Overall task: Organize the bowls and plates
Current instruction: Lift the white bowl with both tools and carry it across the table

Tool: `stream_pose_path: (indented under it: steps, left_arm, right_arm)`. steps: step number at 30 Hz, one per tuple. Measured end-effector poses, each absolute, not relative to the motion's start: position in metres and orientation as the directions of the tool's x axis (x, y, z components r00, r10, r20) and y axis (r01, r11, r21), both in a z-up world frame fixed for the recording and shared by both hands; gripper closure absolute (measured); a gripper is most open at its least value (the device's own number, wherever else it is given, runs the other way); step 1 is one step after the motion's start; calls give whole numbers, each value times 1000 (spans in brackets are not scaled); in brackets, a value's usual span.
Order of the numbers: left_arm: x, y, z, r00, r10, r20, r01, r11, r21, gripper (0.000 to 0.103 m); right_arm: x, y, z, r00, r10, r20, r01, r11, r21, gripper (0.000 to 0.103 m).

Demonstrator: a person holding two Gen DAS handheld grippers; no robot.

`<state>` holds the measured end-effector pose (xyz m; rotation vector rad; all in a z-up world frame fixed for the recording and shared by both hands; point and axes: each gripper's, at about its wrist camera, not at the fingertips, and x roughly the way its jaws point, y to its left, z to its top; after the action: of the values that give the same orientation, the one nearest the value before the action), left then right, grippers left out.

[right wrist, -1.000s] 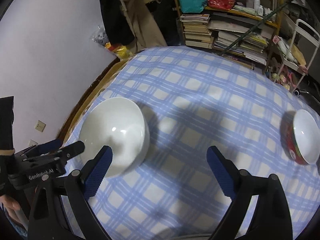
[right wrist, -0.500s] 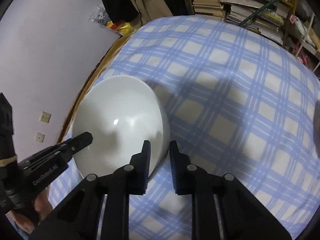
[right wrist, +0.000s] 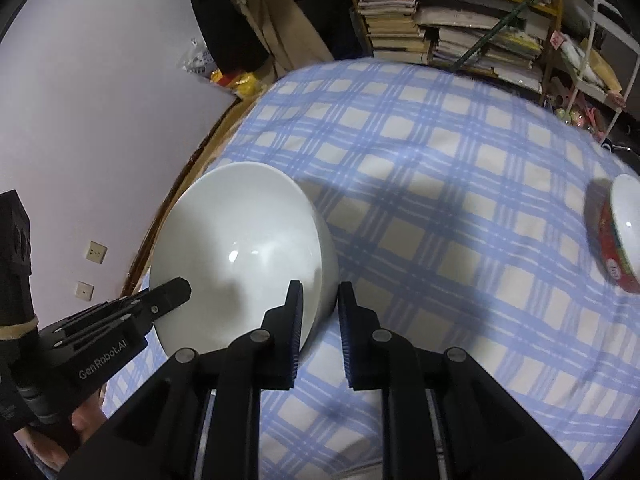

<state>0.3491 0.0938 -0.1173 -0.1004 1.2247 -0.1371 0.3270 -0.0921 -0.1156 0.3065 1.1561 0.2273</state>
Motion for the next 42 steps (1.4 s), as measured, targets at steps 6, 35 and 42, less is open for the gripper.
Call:
stream_pose_path:
  steps: [6, 35, 42]
  left_arm:
    - [338, 76, -99, 358, -170, -918, 64, 985, -157, 94]
    - [298, 46, -151, 348, -123, -930, 26, 992, -122, 93]
    - [296, 44, -153, 341, -110, -934, 34, 994, -105, 93]
  right_arm:
    - [312, -110, -104, 404, 322, -856, -10, 938, 348, 84]
    - [277, -135, -166, 348, 333, -876, -2, 935, 354, 84]
    - [276, -134, -165, 339, 331, -881, -17, 938, 346, 84]
